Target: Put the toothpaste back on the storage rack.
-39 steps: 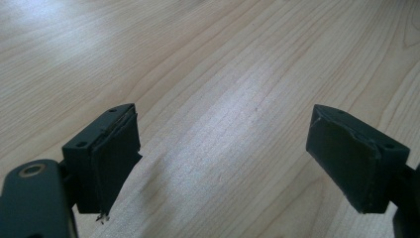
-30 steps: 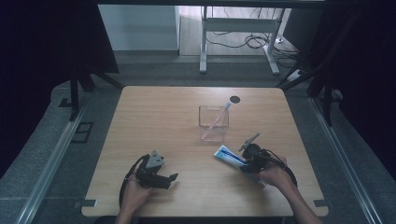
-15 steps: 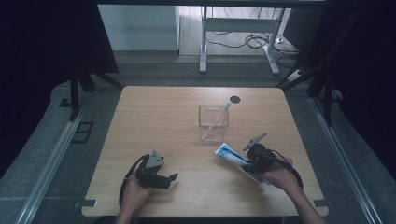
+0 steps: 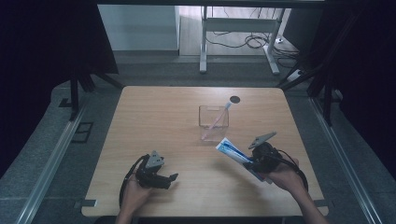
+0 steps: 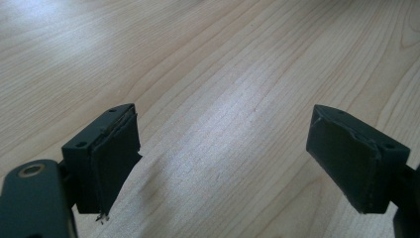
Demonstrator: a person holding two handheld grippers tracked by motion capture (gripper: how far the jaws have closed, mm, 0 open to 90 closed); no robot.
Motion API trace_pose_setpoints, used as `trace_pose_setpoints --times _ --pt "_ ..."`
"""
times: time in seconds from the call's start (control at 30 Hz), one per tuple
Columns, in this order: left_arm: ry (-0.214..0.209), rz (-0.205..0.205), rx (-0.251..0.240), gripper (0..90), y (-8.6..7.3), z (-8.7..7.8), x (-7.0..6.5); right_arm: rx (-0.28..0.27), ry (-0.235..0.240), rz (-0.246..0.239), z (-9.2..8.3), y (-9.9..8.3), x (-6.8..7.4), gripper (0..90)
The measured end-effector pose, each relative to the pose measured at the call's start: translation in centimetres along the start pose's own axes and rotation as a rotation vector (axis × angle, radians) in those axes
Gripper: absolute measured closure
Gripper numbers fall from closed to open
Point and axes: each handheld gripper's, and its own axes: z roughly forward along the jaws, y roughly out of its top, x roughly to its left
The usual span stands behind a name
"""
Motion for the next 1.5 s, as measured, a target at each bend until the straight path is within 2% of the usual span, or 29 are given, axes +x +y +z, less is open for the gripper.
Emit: trace_pose_setpoints --times 0.4,0.5,0.7,1.07,1.2,1.5 --pt "-0.001 -0.004 -0.005 13.5 0.0 -0.1 0.0 -0.1 0.0 -0.002 -2.2 1.1 0.3 72.9" --pt "-0.003 -0.019 -0.006 13.4 0.0 0.0 0.0 -0.122 0.001 0.0 -2.6 1.4 0.2 72.9" --pt "-0.001 -0.025 -0.016 13.3 0.0 -0.1 0.2 -0.168 -0.012 0.008 -3.0 2.4 -0.2 73.0" --pt "-0.004 -0.029 -0.016 13.2 -0.1 -0.2 0.3 -0.235 -0.045 0.022 -3.0 4.5 -0.7 73.1" --pt "-0.001 -0.035 -0.021 13.2 -0.1 -0.2 0.3 -0.261 -0.048 0.042 -2.6 5.2 -1.1 73.1" --pt "-0.001 -0.034 -0.022 13.2 -0.1 -0.3 0.4 -0.295 -0.052 0.042 -1.6 6.4 -1.5 73.2"
